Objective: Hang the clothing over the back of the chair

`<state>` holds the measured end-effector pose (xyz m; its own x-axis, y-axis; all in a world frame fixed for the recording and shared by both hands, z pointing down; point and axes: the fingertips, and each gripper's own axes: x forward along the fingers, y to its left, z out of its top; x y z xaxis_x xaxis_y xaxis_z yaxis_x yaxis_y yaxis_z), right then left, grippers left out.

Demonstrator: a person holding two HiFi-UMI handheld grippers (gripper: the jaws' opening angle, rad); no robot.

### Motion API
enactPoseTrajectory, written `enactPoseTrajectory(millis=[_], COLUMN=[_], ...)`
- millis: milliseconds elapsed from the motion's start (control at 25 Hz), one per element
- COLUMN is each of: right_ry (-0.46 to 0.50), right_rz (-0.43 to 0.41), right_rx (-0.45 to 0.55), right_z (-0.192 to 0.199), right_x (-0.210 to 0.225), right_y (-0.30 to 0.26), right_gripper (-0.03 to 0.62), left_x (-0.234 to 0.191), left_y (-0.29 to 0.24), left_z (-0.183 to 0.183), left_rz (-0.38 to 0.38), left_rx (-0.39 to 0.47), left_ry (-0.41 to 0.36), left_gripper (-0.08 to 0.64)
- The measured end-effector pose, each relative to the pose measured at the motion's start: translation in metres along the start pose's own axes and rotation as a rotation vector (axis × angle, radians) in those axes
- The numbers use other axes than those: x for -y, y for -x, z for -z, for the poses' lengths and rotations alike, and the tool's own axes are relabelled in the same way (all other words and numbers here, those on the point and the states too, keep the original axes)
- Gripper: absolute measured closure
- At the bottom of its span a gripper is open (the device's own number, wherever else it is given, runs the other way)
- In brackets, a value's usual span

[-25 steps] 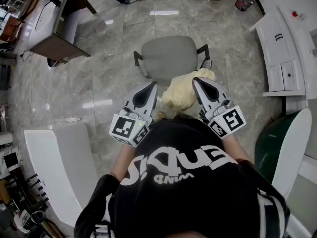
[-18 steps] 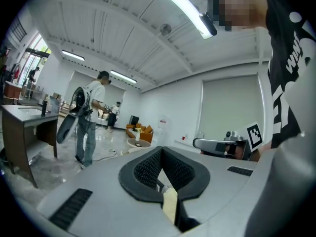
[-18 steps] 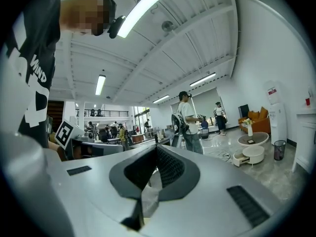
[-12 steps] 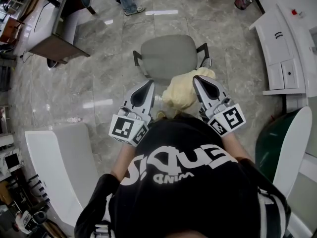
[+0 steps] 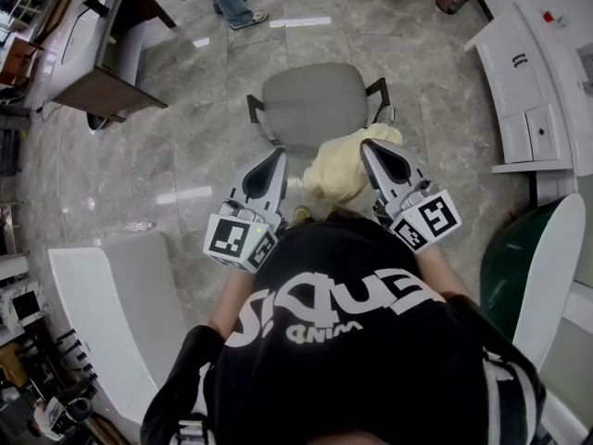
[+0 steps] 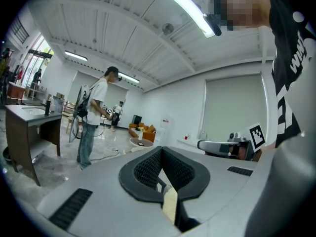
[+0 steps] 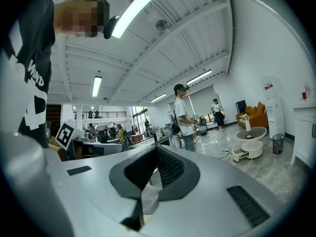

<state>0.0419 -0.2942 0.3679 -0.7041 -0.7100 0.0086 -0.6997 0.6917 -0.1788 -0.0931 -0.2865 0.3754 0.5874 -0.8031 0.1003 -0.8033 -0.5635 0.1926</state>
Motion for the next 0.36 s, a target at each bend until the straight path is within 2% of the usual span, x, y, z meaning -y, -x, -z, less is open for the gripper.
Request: enactPoseTrajectory(millis=[360], right_ry=[0.008], right_rz=[-0.060], right_rx=[-0.021], right_z=[-0.0015], right_x=[-0.0042], right_y=[-0.0014], right_gripper=[0.578], left_x=[0.0030], left_y=[-0.0004], left_z=[0.0002], left_rz=[0.003], left_rx=[-0.007], left_ry=[0.000], left_gripper=[0.545])
